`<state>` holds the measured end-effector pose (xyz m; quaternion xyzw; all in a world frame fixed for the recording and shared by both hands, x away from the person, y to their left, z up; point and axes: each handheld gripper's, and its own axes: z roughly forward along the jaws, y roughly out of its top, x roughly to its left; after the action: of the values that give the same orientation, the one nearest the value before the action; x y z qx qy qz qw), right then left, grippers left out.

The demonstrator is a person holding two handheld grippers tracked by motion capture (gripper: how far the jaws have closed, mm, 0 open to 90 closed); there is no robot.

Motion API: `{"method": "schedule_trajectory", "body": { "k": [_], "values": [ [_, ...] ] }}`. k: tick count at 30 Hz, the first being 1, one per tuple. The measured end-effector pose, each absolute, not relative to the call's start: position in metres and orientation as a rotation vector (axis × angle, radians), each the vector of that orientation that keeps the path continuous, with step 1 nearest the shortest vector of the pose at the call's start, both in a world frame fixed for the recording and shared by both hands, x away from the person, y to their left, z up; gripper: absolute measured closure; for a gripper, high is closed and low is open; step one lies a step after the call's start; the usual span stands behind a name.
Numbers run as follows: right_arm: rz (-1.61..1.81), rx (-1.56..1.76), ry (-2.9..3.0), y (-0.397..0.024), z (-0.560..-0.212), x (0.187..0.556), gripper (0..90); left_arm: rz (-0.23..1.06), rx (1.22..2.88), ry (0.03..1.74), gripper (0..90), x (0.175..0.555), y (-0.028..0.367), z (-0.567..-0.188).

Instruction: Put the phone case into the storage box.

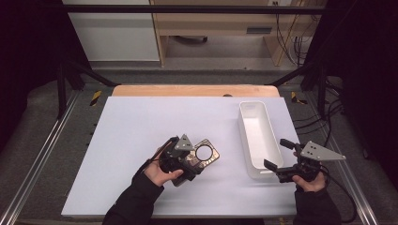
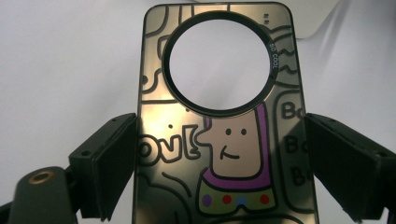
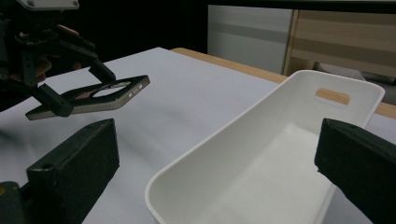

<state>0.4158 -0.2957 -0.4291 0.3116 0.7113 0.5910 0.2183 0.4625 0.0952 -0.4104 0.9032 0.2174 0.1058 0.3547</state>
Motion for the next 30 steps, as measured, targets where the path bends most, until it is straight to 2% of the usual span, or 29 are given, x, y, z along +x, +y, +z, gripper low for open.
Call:
{"method": "schedule_trajectory", "body": {
  "k": [30],
  "values": [
    [1.576,0.6,2.187,-0.242,-0.42,0.409,0.4,0.269,2.389,0.344,11.5,0.442,0.096,-0.403]
  ]
}}
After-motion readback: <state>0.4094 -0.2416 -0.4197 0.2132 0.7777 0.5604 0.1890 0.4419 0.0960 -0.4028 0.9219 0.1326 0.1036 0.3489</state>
